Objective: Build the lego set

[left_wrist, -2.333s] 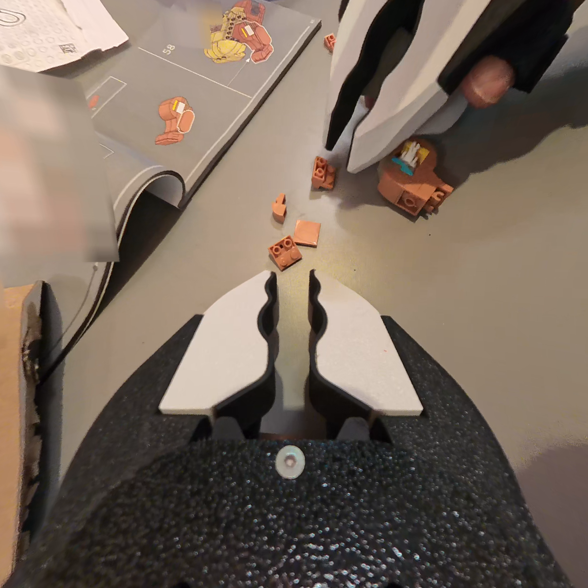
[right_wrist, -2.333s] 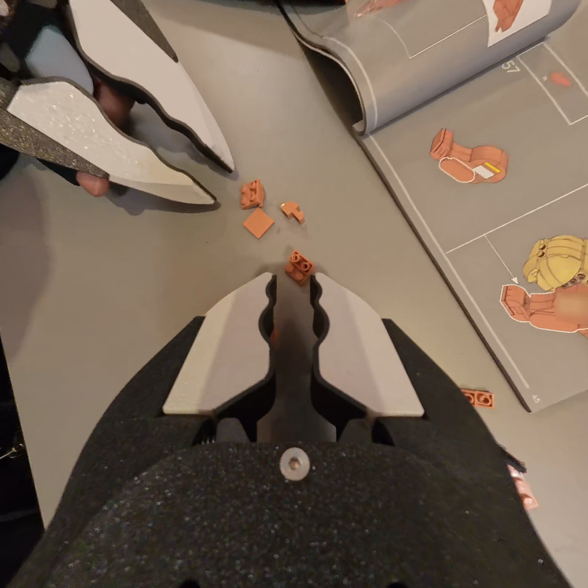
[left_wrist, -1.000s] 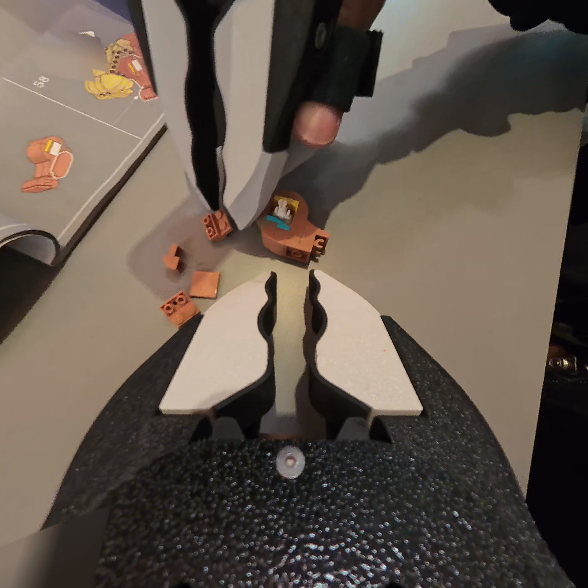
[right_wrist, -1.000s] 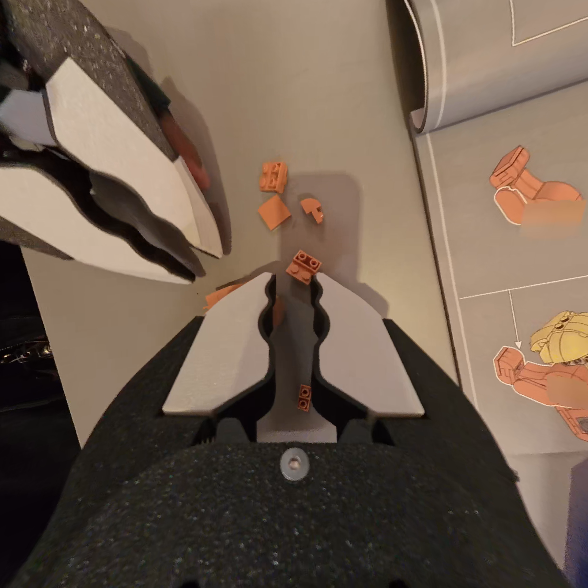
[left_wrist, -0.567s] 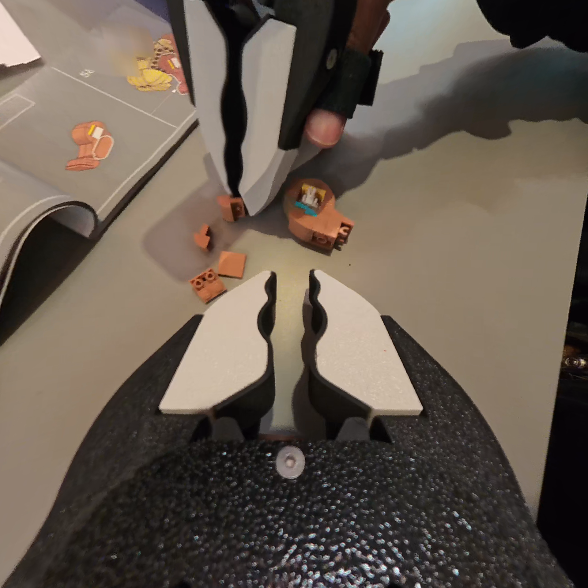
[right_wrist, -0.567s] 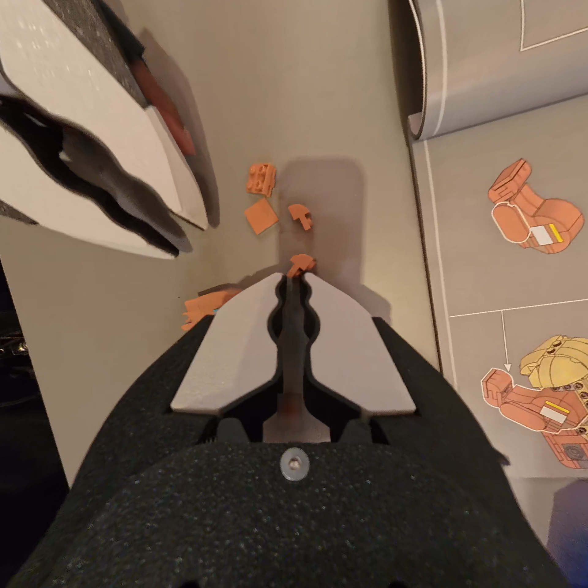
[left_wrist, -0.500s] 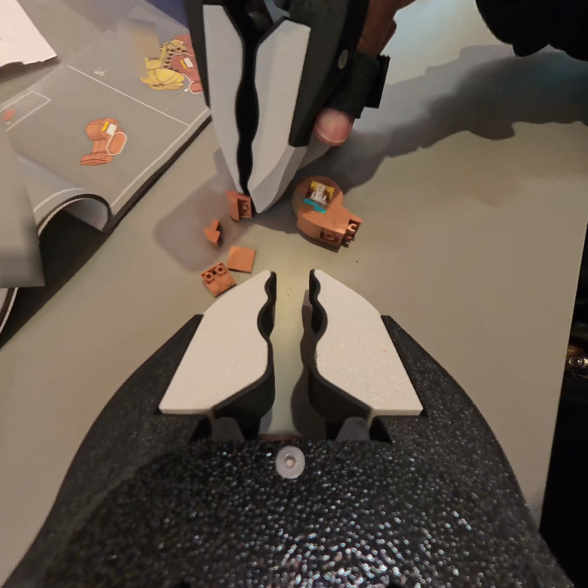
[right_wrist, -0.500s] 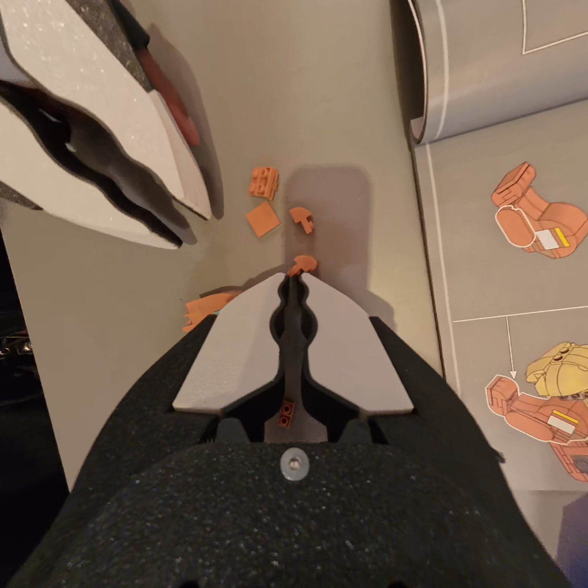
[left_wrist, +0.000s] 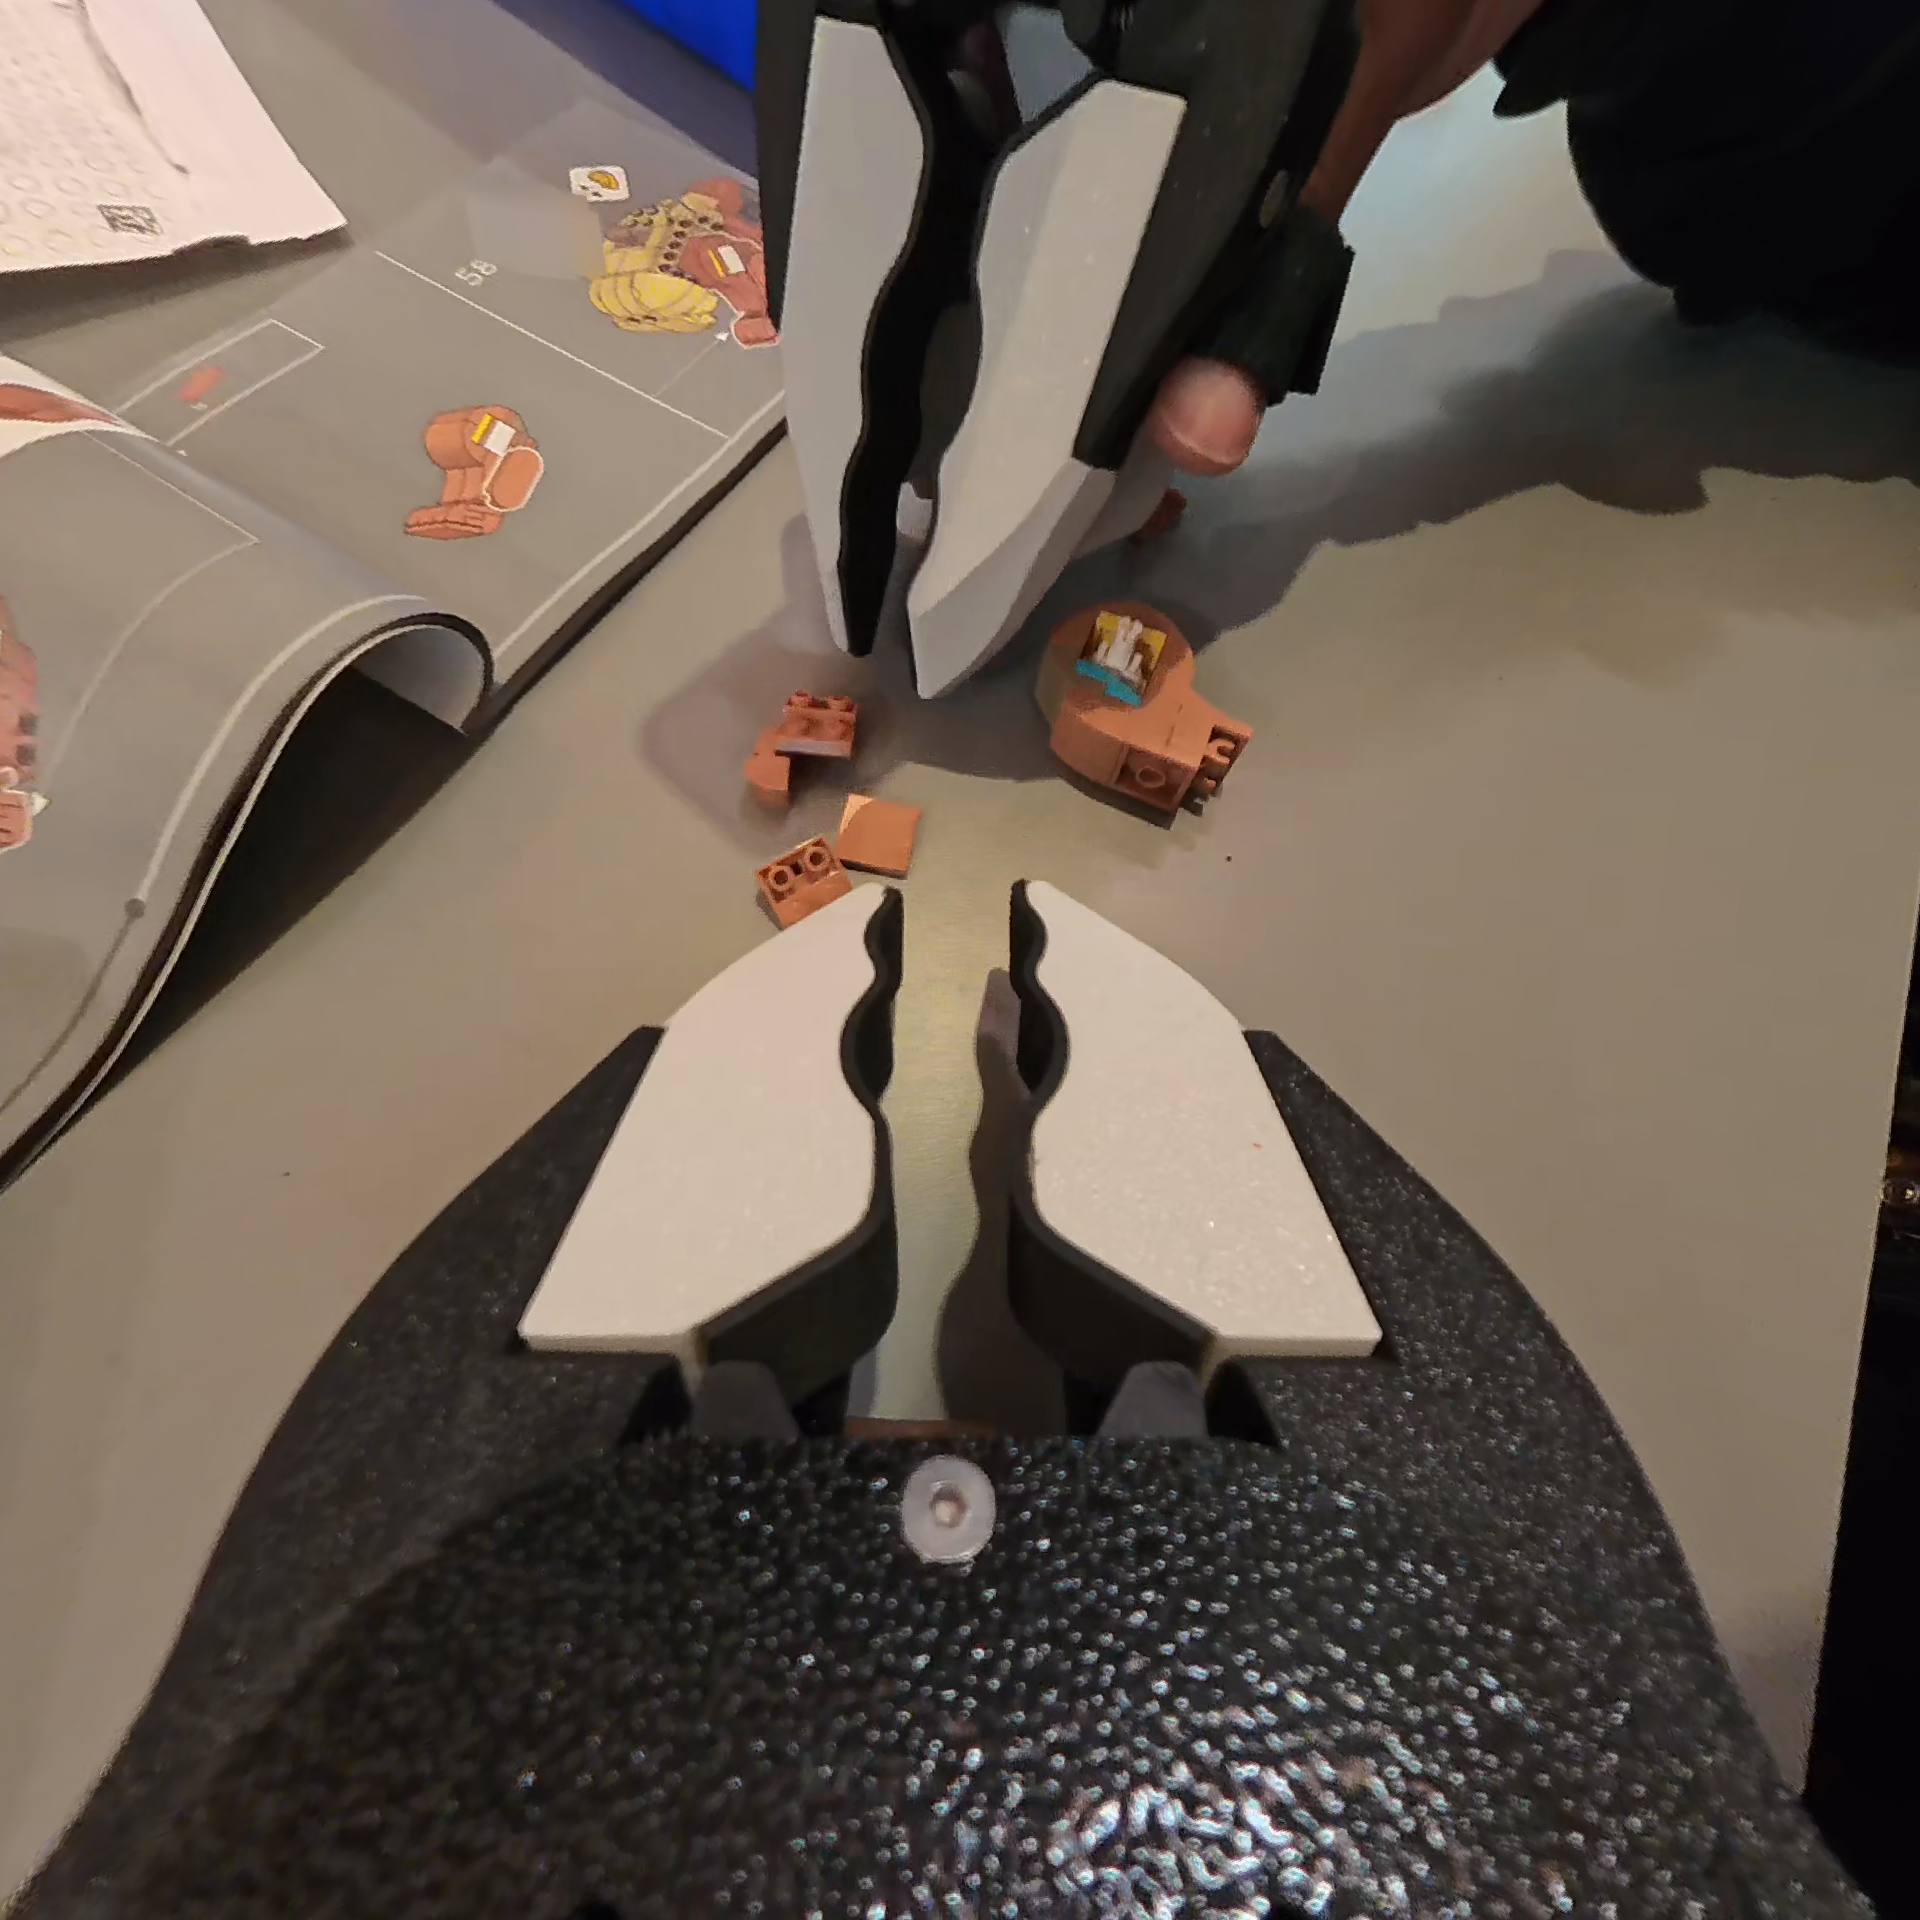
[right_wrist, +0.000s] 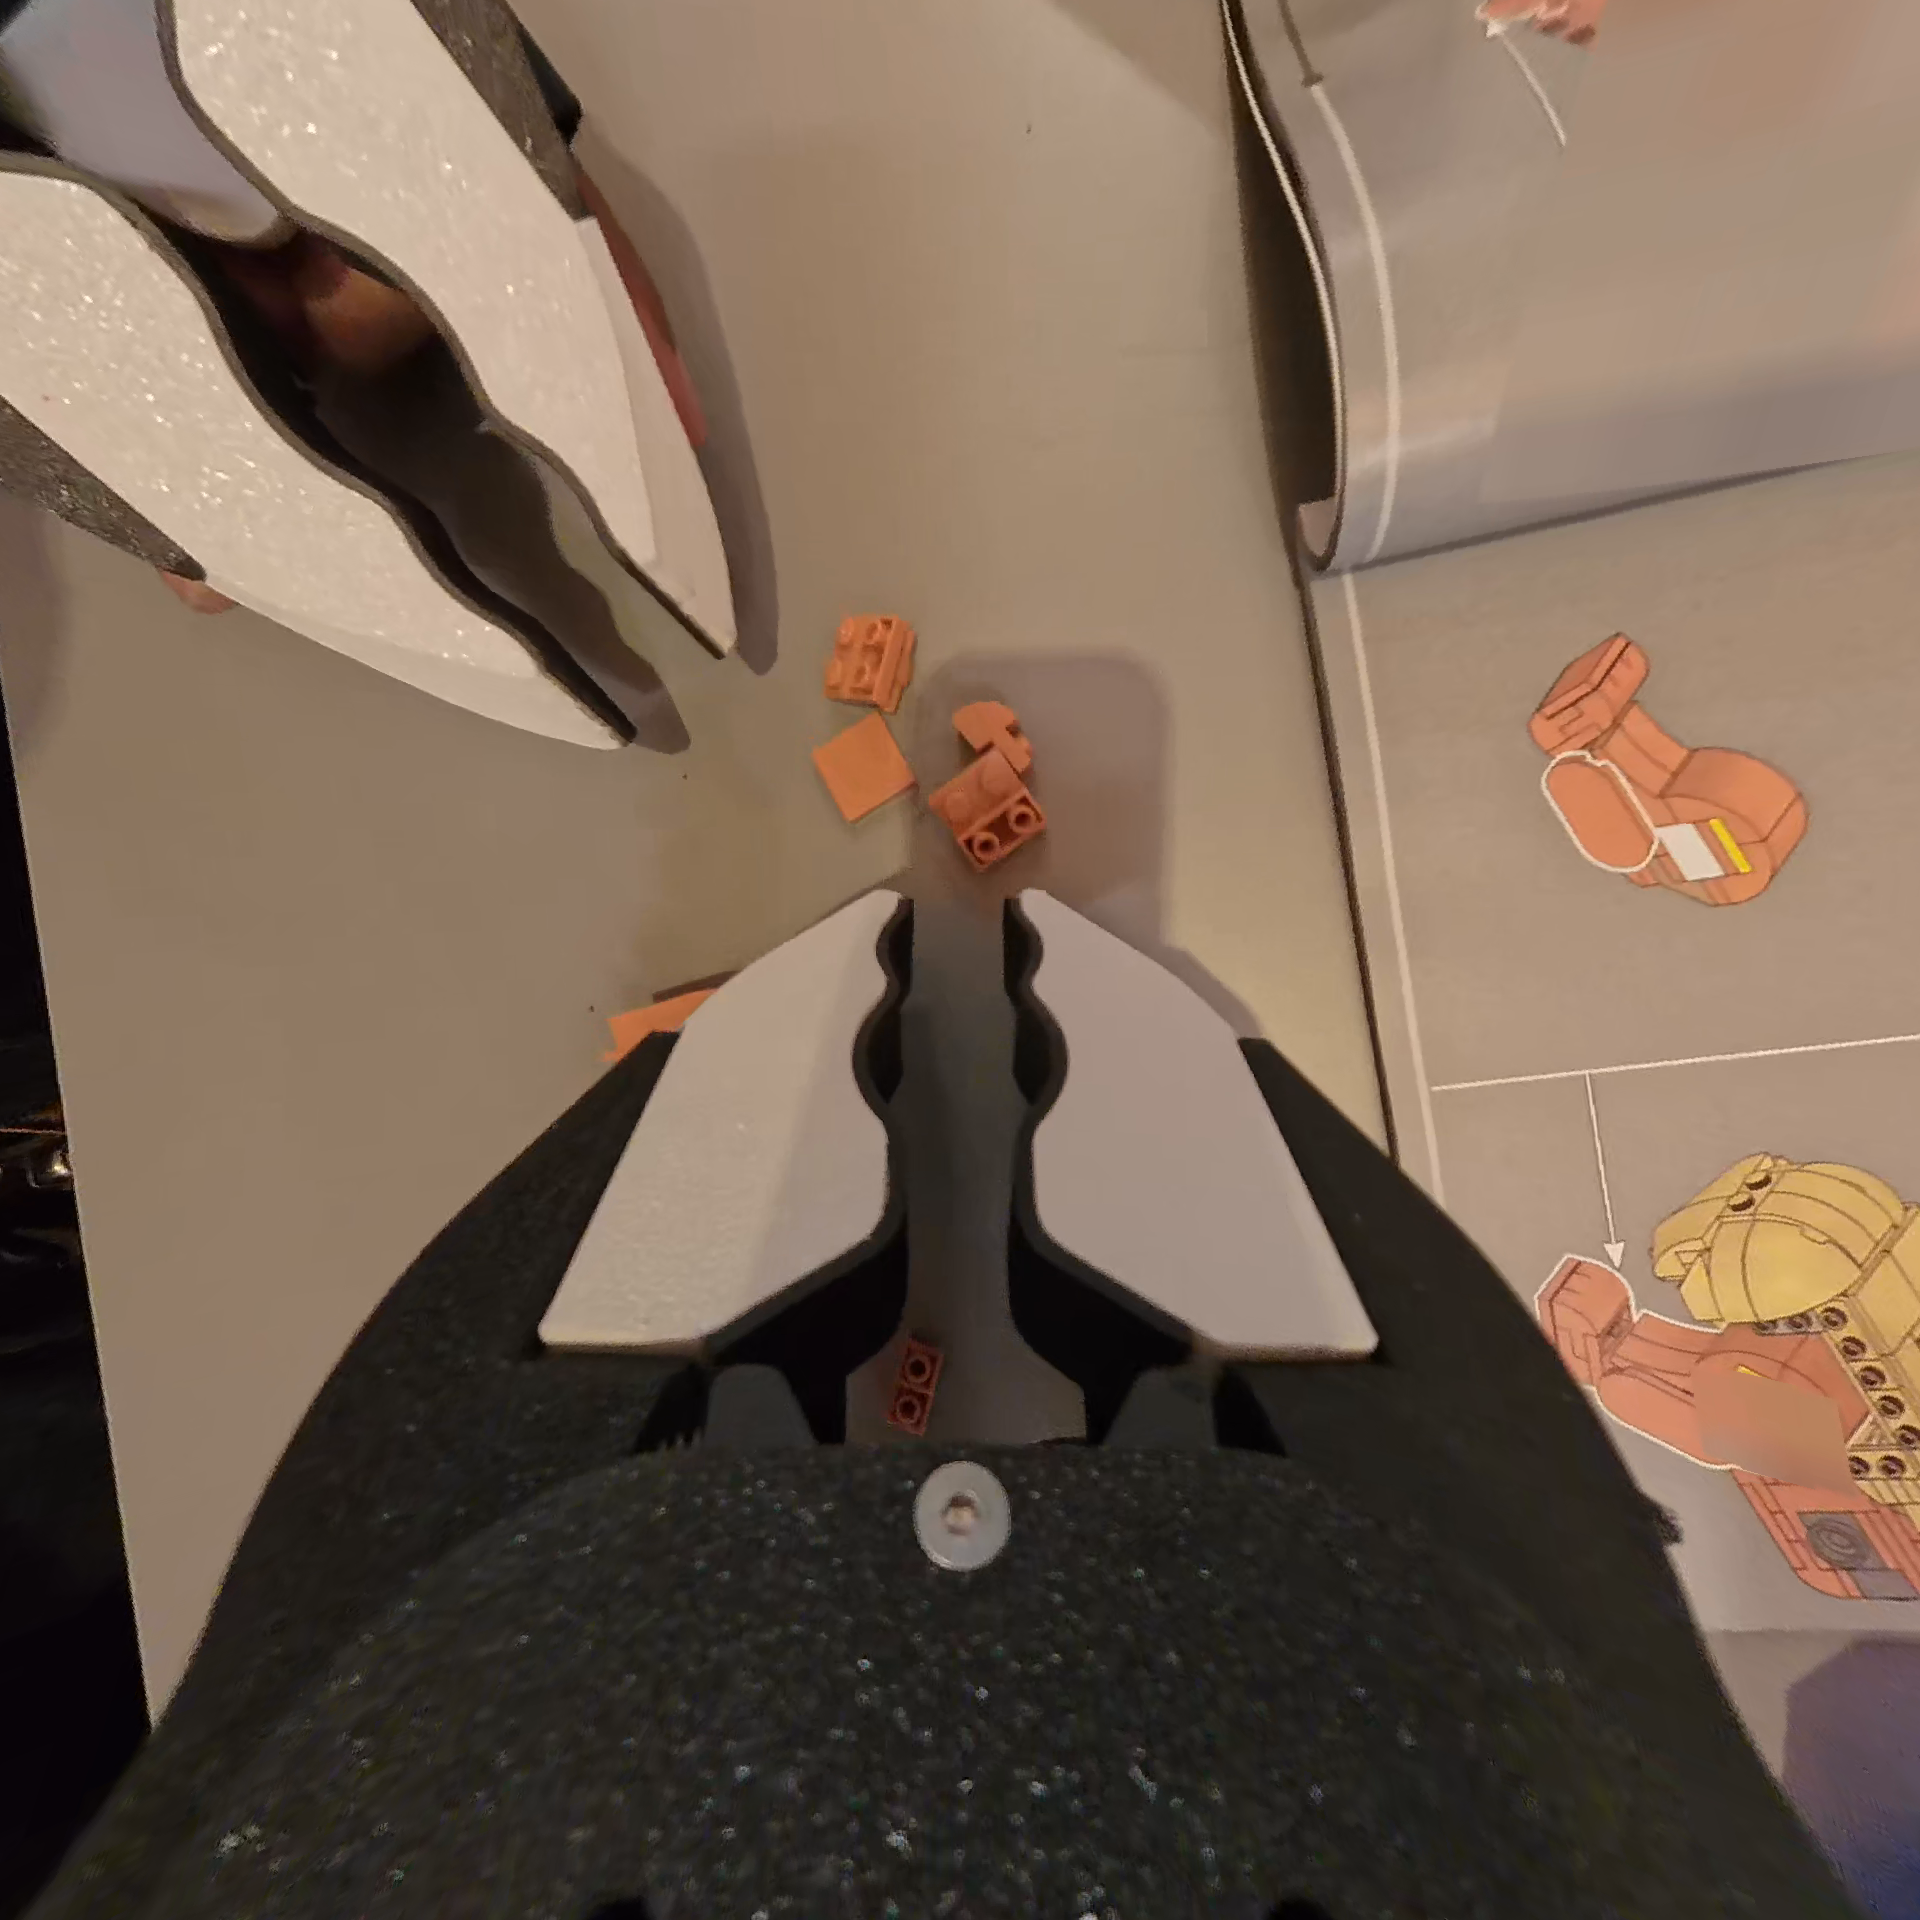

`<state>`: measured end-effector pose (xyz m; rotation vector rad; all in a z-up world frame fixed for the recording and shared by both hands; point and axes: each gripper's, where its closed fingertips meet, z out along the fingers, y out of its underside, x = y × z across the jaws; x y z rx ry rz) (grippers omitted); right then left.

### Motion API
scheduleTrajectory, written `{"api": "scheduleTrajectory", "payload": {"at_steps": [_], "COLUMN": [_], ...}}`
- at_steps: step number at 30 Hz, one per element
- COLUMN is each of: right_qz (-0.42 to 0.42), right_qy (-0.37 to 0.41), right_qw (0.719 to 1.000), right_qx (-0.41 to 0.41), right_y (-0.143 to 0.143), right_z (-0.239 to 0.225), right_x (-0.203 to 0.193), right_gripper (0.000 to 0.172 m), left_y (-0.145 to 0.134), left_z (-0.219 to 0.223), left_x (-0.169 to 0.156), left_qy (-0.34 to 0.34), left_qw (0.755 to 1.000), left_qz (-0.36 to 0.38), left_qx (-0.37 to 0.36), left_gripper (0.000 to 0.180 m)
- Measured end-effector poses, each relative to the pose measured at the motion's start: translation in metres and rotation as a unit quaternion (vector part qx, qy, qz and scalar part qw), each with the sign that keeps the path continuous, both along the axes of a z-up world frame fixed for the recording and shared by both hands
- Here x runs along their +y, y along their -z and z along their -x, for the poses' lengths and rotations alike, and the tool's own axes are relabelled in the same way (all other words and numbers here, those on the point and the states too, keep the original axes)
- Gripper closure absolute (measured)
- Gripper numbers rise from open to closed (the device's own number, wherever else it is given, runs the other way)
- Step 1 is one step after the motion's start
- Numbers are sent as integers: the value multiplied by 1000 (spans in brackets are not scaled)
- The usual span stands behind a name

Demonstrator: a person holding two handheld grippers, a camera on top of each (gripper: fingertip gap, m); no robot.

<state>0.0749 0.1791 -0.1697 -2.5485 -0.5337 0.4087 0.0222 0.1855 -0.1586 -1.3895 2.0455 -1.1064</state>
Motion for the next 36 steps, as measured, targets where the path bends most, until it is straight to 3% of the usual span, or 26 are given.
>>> {"api": "scheduleTrajectory", "payload": {"at_steps": [36], "right_qz": [-34], "right_qy": [-34], "right_qw": [998], "right_qx": [-35], "right_y": [8], "right_z": [0], "right_x": [9], "right_gripper": [134], "left_y": [-6], "left_z": [2], "left_x": [6], "left_qy": [-11], "left_qw": [1000], "left_qz": [17], "left_qx": [-14], "left_gripper": [161]}}
